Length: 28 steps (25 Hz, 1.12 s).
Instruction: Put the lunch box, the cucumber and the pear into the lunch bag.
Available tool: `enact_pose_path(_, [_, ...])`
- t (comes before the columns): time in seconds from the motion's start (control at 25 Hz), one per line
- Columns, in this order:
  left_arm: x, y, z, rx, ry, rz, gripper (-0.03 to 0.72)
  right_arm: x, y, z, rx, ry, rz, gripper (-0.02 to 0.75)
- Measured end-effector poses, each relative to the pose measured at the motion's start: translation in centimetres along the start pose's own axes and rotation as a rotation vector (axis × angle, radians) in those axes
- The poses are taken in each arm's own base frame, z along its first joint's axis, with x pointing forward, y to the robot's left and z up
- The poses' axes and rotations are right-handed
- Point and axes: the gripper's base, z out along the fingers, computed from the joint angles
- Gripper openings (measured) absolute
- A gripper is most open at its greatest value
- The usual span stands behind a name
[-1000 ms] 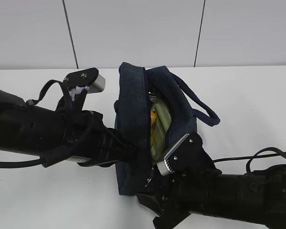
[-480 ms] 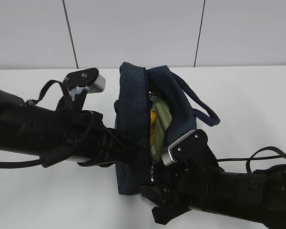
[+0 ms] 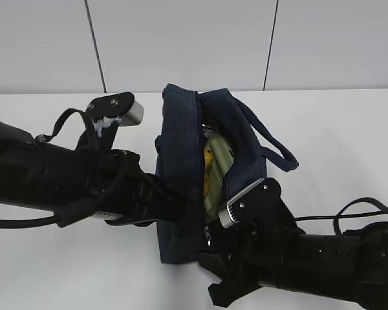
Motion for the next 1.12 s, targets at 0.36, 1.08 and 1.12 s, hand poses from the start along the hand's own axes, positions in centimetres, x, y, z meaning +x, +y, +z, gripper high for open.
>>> enact_pose_path(0.36, [0.00, 0.00, 0.00, 0.000, 0.000, 0.000, 0.003, 0.39, -0.08, -0.01, 0.009, 0.043, -0.006, 0.208])
enact_pose_path(1.08, [0.00, 0.00, 0.00, 0.000, 0.000, 0.002, 0.003, 0.41, 0.02, -0.01, -0.002, 0.045, -0.022, 0.036])
enact_pose_path(1.12, [0.00, 0.00, 0.00, 0.000, 0.000, 0.002, 0.003, 0.40, 0.03, -0.01, -0.004, 0.044, -0.023, 0.036])
